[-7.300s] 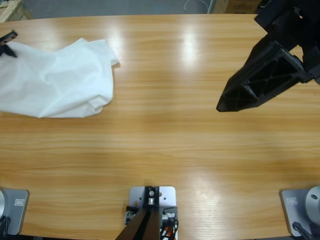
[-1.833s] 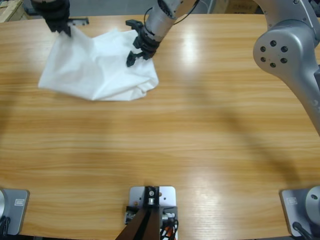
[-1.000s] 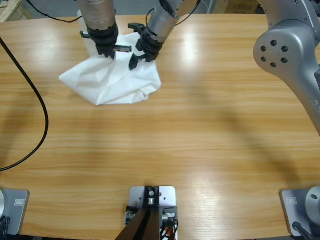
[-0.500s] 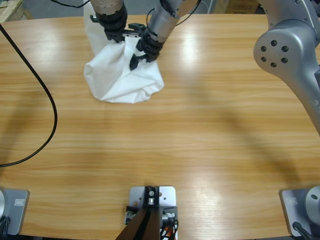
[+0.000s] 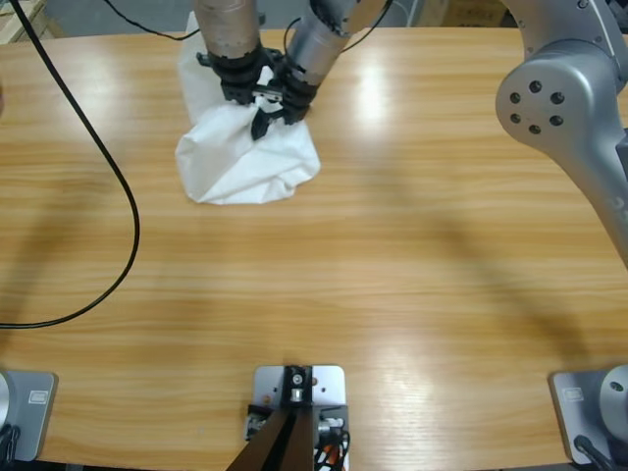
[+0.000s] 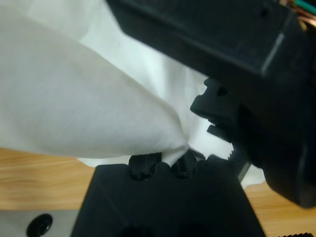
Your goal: Fold clothes
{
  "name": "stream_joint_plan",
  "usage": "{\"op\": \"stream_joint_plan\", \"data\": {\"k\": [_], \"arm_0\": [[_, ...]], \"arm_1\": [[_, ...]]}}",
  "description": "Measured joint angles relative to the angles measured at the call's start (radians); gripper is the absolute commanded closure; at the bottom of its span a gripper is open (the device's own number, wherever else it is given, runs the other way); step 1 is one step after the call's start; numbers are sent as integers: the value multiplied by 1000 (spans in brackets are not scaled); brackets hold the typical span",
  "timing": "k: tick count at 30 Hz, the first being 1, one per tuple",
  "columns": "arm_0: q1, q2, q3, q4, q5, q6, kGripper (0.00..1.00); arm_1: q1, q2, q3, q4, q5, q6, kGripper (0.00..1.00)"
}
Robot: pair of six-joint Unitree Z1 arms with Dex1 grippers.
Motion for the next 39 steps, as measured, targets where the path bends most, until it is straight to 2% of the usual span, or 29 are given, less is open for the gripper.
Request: {"op": "stream_joint_plan", "data": {"k": [1, 2, 4, 6, 9, 18, 23, 26, 28, 39], "arm_0": [[0, 4, 0, 0, -1, 3, 291], [0, 7, 0, 0, -7, 6, 242], [5, 11, 0, 0, -45, 17, 210], [25, 11, 0, 0, -94, 23, 83], [39, 11, 0, 0, -114, 31, 1], [26, 1, 0, 0, -25, 45, 0], [26, -34, 0, 0, 5, 54, 0], [25, -47, 0, 0, 6, 62, 0], [25, -51, 2, 0, 7, 67, 0], [25, -61, 27, 0, 8, 74, 0]], "arm_1": [[1, 0, 0, 0, 0, 0, 82], [1, 0, 0, 1, 0, 0, 82], [1, 0, 0, 6, 0, 0, 82], [1, 0, 0, 8, 0, 0, 82], [2, 0, 0, 12, 0, 0, 82], [3, -1, -7, 42, -30, 0, 69], [-31, -20, -10, 131, -183, 5, 23], [-96, -30, -9, 199, -297, 12, 26], [-137, -31, -8, 223, -337, 16, 27], [-164, -37, -3, 264, -373, 12, 0]]}}
